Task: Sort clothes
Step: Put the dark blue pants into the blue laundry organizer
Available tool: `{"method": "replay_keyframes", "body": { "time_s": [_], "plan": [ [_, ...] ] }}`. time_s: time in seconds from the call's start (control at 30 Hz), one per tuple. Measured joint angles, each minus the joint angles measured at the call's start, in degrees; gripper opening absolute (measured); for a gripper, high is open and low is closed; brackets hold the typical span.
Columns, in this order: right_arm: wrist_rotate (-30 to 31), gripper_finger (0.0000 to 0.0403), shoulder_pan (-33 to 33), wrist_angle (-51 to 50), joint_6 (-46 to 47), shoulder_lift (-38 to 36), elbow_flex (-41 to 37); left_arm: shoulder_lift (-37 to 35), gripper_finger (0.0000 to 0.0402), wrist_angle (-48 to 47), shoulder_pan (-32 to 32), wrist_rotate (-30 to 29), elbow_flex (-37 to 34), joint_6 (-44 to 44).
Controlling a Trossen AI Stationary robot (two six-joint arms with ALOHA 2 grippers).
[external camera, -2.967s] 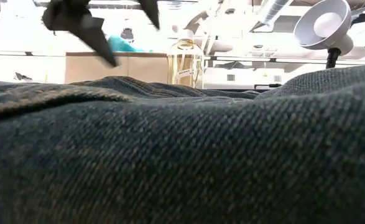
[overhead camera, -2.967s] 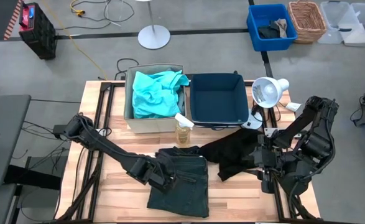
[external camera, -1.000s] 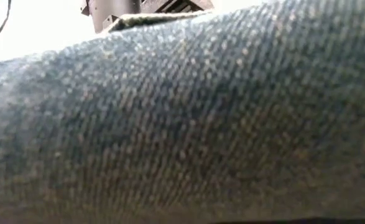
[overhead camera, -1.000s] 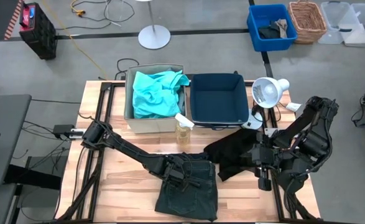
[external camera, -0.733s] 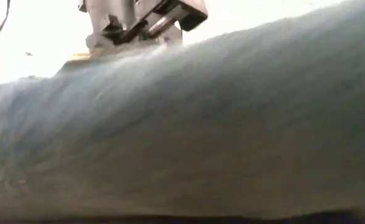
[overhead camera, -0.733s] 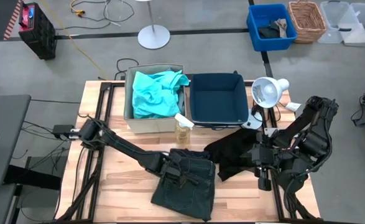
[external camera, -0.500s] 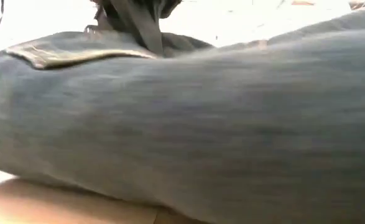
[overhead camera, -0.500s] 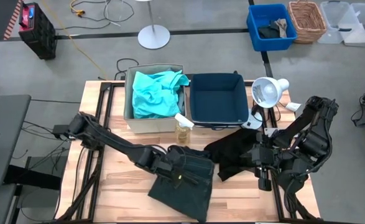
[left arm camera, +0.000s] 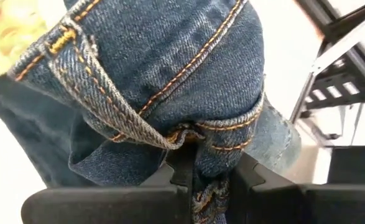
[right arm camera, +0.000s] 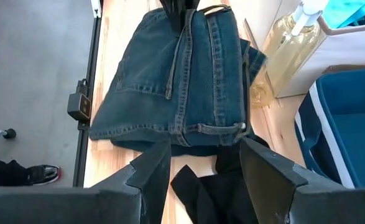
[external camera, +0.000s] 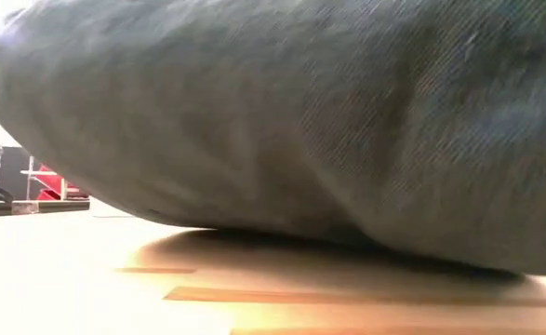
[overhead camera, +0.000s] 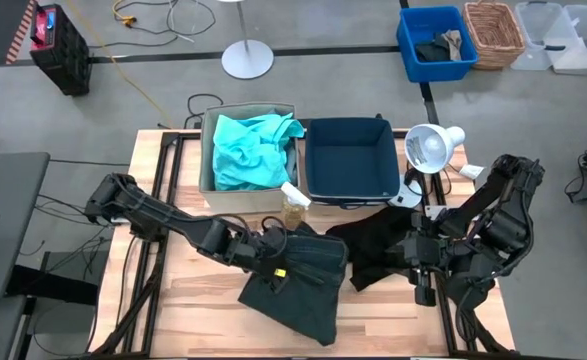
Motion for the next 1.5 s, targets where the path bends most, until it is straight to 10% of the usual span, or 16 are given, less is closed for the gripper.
{"method": "replay_keyframes", "body": {
  "time_s": [0.4,0.73,1.0,1.5],
  "plan": [
    [0.02,0.0207,1.20,0.92,0.56,0.00,1.24,-0.92,0.0036,15.44,0.44,0.48,0.30,5.54],
    [0.24,0.0207,4.87,0.71,-2.30,-0.04,10.90,-1.84,0.0036,20.20,5.17,4.97,14.69,17.92],
    [1.11,0.0207,8.37,0.78,-6.59,-0.14,20.61,-1.99,0.0036,24.81,14.98,3.91,29.62,25.47],
    [0.20,0.0207,8.83,0.89,-11.21,0.13,22.88,5.58,0.0035,40.26,36.20,2.48,32.46,19.22]
  ]
}}
